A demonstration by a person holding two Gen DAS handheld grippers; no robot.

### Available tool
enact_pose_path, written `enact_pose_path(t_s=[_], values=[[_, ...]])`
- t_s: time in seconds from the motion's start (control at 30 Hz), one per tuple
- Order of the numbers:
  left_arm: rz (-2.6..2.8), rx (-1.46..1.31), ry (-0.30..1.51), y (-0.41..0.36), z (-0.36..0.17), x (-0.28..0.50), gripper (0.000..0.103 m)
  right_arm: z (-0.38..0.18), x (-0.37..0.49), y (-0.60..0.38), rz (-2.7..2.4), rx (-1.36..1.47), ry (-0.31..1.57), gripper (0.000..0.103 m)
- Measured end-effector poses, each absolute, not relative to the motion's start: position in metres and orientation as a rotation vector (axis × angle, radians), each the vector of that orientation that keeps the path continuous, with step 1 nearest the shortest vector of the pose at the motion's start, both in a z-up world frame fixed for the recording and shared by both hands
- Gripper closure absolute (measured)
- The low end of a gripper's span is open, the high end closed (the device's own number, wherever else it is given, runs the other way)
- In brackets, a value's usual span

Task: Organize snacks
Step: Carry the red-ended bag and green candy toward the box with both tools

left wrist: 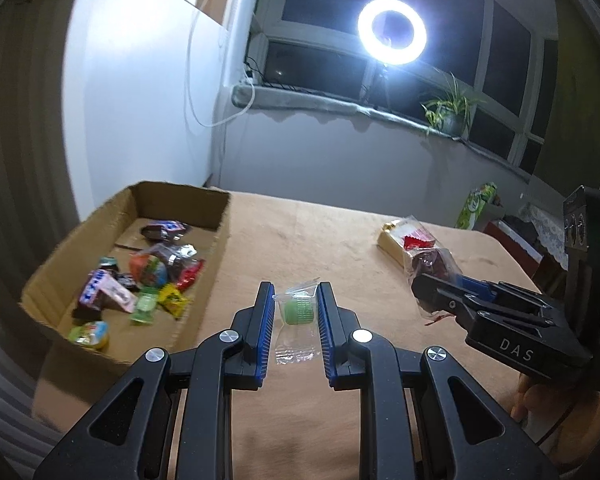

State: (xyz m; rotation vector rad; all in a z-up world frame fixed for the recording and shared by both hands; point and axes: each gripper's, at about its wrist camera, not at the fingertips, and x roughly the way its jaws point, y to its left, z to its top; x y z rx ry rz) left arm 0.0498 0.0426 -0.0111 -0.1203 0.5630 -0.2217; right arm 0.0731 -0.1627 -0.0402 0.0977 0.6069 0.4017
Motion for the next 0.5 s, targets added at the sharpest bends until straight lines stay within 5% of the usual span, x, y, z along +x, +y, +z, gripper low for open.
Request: enact_pose_path(t_s=[0.5], values=[[-0.061,-0.127,0.509,0.113,0.006,0.039,0.083,-0.024,0.072,-0.084,0.498,-0.004,0.603,0.067]])
